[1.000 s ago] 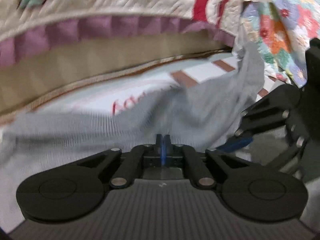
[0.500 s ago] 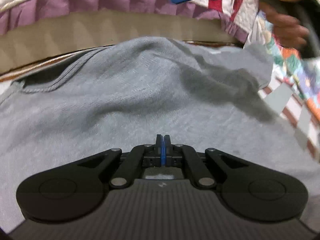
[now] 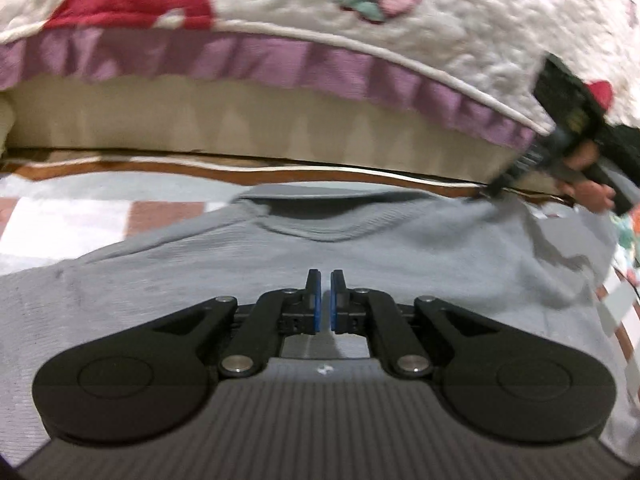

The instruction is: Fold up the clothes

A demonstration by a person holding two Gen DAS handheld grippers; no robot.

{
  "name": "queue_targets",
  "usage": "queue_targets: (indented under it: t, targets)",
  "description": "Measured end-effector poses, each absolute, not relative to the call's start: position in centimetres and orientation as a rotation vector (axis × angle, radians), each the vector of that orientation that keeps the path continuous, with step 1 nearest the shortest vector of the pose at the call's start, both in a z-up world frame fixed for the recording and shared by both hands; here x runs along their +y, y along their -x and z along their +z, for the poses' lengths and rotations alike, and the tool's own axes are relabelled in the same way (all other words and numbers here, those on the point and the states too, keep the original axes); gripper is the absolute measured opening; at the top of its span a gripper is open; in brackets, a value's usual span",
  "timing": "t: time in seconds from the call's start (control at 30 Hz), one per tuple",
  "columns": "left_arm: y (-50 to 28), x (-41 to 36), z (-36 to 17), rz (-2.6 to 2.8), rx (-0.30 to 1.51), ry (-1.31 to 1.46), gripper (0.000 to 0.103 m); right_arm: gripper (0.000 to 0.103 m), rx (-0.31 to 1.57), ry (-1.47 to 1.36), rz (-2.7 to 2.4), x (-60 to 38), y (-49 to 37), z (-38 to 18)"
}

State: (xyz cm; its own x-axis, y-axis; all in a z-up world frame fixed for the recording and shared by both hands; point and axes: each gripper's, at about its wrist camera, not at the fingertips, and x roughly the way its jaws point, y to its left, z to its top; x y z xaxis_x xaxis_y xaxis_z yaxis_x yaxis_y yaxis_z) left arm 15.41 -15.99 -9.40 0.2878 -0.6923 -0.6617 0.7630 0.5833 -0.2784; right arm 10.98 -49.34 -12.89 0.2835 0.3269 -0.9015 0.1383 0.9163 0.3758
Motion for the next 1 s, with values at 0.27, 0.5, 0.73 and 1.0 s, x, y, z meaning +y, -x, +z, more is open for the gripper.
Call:
queue_targets:
  t: [0.27, 0.5, 0.73, 1.0]
  targets:
    - [-16.2, -15.7, -9.8, -0.924, 0.795, -0.128, 0.003, 0.062, 1.326, -0.290, 0.146, -44.0, -7.3, -13.6]
    - [-16.0, -15.5, -9.2, -0.914, 0.769, -0.133, 0.004, 0.020, 1.072, -0.116, 0.036, -38.3, -0.5, -12.1]
    - [-16.6, -14.7, -8.8, -0.841, 0.722, -0.069, 0.004, 0.011, 0.687, 0.334, -0.228, -34.8, -0.1, -7.9]
    - [-17.8, -14.2, -9.6, -0.795, 0.744, -0.046, 0.009, 0.040, 0.802, 0.146, -0.314, -41.7, -7.6, -12.6]
